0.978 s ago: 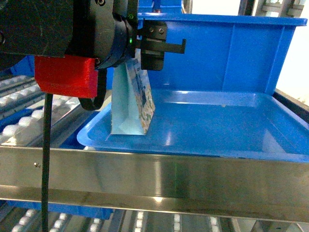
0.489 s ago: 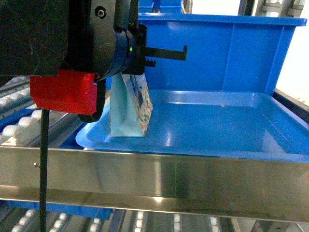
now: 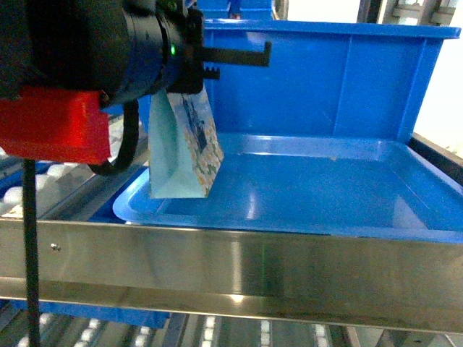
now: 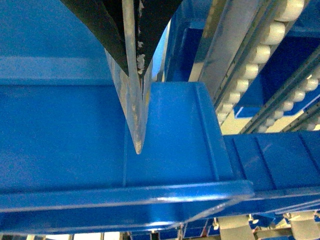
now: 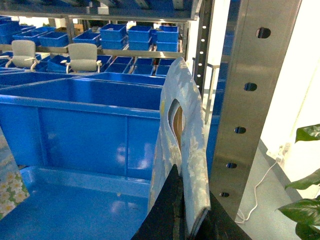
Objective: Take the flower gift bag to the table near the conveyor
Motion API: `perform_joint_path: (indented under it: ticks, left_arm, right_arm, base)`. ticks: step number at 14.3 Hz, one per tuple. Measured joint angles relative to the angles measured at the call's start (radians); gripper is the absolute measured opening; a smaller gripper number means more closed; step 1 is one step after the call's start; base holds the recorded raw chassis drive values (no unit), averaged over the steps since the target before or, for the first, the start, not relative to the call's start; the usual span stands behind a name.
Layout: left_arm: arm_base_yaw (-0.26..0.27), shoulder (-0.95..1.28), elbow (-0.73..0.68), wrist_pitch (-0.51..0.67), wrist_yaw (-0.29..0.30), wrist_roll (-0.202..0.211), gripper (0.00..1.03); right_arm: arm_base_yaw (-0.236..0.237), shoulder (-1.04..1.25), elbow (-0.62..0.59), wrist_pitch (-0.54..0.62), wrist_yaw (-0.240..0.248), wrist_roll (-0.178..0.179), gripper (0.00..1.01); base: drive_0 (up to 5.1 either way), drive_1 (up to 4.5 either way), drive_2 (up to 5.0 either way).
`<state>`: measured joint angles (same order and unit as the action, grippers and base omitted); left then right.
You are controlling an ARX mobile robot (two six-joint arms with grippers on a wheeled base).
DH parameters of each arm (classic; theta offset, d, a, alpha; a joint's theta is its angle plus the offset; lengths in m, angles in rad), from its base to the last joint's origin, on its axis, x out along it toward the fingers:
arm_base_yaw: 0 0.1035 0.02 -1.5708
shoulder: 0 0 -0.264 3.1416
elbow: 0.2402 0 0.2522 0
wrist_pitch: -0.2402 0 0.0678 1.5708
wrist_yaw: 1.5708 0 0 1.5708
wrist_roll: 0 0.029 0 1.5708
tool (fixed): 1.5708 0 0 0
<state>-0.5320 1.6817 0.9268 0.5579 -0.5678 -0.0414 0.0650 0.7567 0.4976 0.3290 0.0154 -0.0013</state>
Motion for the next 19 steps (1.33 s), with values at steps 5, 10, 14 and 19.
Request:
perform_joint_path:
  ticks: [5,10,14,19]
  left_arm:
    - [0.005,-0.133,-0.053,0.164,-0.013,0.094,0.02]
    - [0.024,-0.344,-0.239,0.381,-0.045,0.291,0.02]
    - [0.041,-0.371,-0.271,0.382,-0.05,0.32,0.02]
    - [0.036,-0.371,-0.271,0.383,-0.044,0.32,0.02]
  right_arm:
    - [0.0,0.0,0.0,0.0,0.0,0.0,0.02]
    - [0.0,0.0,0.0,0.0,0.0,0.0,0.02]
    - [0.0,0.0,0.0,0.0,0.0,0.0,0.02]
    - [0.0,0.0,0.0,0.0,0.006,-0.001,0.02]
  base:
    - [0.0,0.0,0.0]
    - [0.0,0.0,0.0]
    - [-2.4,1.52,1.0]
    - [-4.7,2.72,2.7]
